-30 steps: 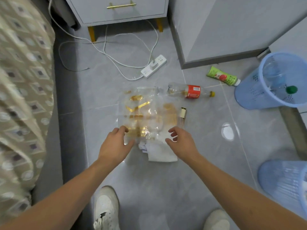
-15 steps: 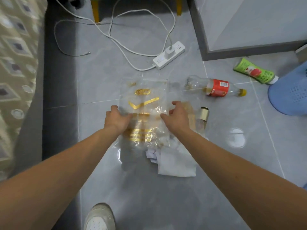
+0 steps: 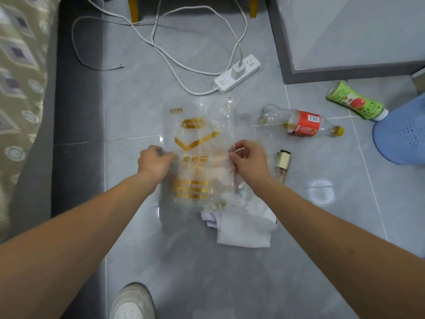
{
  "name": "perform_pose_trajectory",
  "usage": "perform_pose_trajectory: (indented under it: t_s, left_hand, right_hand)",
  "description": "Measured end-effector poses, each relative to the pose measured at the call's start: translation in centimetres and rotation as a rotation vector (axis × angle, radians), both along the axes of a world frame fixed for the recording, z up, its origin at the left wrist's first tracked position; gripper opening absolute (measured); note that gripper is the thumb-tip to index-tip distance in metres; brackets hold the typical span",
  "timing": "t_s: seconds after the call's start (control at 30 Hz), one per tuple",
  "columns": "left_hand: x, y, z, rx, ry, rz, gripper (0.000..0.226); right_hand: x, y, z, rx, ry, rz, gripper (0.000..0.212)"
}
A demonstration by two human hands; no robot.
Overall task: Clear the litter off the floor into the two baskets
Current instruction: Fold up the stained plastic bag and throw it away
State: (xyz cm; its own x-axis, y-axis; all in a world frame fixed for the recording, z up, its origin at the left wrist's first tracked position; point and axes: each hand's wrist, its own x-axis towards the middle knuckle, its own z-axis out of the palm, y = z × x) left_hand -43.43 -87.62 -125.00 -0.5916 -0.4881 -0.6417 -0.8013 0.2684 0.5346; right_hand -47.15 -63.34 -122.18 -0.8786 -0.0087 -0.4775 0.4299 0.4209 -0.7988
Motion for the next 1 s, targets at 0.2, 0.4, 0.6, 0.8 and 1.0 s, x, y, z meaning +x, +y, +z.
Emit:
perform_pose_trajectory:
  t_s: [0.2, 0.4, 0.6, 0.8, 1.0]
  left_hand:
    - [0.9, 0.8, 4.3, 0.159, 0.072, 0.07, 0.045]
    - [1.9, 3.0, 13.9, 0.284, 0.207, -0.041, 0.021]
    - [1.2, 7.0, 24.7, 0.504, 0.236, -0.065, 0.029]
    - [0.6, 10.0, 31.5, 0.709, 0.226, 0.019, 0.037]
    - [-0.4, 11.2, 34.3, 0.67, 0.176, -0.206, 0.007]
  right_hand:
    - [1.4, 3.4, 4.3, -0.187, -0.063, -0.085, 0.015]
    - [3.8, 8.3, 13.5, -0.273, -0.176, -0.174, 0.009]
    - [5.8, 13.2, 23.4, -0.44, -0.246, -0.27, 0.024]
    - [6.7, 16.8, 29.0, -0.719, -0.333, -0.45, 0.025]
    - [7.5, 18.9, 31.5, -0.502, -0.319, -0.222, 0.012]
